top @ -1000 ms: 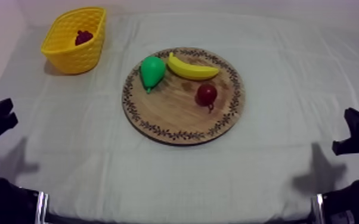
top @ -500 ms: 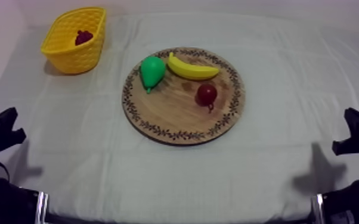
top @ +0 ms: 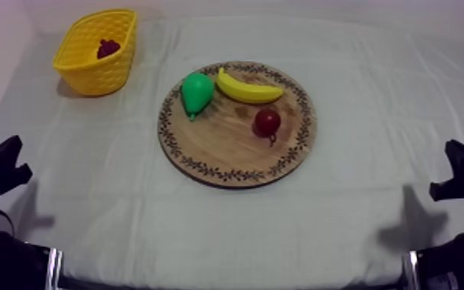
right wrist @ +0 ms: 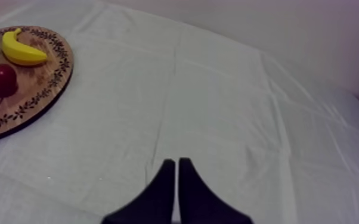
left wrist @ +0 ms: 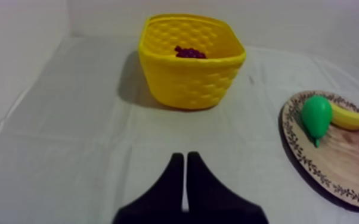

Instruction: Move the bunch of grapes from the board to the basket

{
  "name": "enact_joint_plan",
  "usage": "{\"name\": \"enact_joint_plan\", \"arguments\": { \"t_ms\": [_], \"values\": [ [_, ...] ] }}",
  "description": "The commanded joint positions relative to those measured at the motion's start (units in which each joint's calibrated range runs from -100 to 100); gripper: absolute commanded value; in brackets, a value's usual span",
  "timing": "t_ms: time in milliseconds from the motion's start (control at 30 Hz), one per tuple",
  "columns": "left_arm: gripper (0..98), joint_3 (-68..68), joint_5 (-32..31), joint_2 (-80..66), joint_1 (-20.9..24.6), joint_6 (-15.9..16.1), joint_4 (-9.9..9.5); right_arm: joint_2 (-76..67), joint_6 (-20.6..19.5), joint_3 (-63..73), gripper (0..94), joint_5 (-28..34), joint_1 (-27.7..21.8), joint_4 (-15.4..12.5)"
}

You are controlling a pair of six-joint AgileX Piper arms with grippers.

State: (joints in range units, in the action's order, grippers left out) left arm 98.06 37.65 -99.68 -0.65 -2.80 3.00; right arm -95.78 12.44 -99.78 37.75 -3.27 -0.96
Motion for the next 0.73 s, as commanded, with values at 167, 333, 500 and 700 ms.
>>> {"name": "enact_joint_plan", "arguments": {
  "t_ms": [167,333,500,700],
  "values": [
    [0.0,1.57,-5.14,-0.06,-0.64,-6.43,-4.9,0.02,-0.02,0.01,0.3,-0.01,-0.03,0.0],
    [0.0,1.69,-5.48,-0.27,-1.77,-7.62,-5.25,0.02,-0.01,0.01,0.3,-0.01,-0.03,0.0],
    [0.0,1.71,-5.54,-0.31,-2.01,-8.15,-5.31,0.02,-0.01,0.01,0.3,-0.01,-0.03,0.0],
    [0.0,1.72,-5.55,-0.32,-2.03,-8.25,-5.32,0.02,-0.01,0.01,0.3,-0.01,-0.03,0.0]
  ]
}}
